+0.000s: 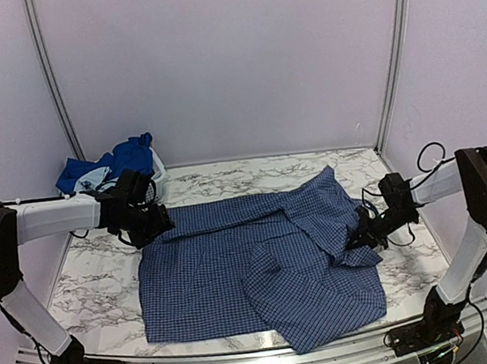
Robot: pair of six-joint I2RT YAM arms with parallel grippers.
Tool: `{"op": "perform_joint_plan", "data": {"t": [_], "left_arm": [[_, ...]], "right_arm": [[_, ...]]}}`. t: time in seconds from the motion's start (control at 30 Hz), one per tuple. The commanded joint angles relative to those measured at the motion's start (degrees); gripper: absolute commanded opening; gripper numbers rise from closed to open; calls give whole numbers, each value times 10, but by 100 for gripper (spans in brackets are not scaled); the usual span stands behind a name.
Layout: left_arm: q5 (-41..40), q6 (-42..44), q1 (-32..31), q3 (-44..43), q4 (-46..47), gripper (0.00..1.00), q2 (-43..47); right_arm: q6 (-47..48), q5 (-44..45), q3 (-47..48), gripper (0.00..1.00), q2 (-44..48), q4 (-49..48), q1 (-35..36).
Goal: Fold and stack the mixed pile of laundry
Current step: Fold the flattened shirt at the center of the board.
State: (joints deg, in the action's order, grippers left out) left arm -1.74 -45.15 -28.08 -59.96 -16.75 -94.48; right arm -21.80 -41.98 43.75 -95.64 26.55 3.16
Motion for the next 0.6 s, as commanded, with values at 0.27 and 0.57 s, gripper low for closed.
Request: {"op": "perform_joint_plan", "data": {"t": [0.27,0.57], "left_arm": [[49,-20,1,-12,29,74,-37],[57,-21,-2,-34,39,67,-74]], "right_arm": [[84,12,117,31,35,97,-40],[91,11,54,51,72,120,-37]]}}
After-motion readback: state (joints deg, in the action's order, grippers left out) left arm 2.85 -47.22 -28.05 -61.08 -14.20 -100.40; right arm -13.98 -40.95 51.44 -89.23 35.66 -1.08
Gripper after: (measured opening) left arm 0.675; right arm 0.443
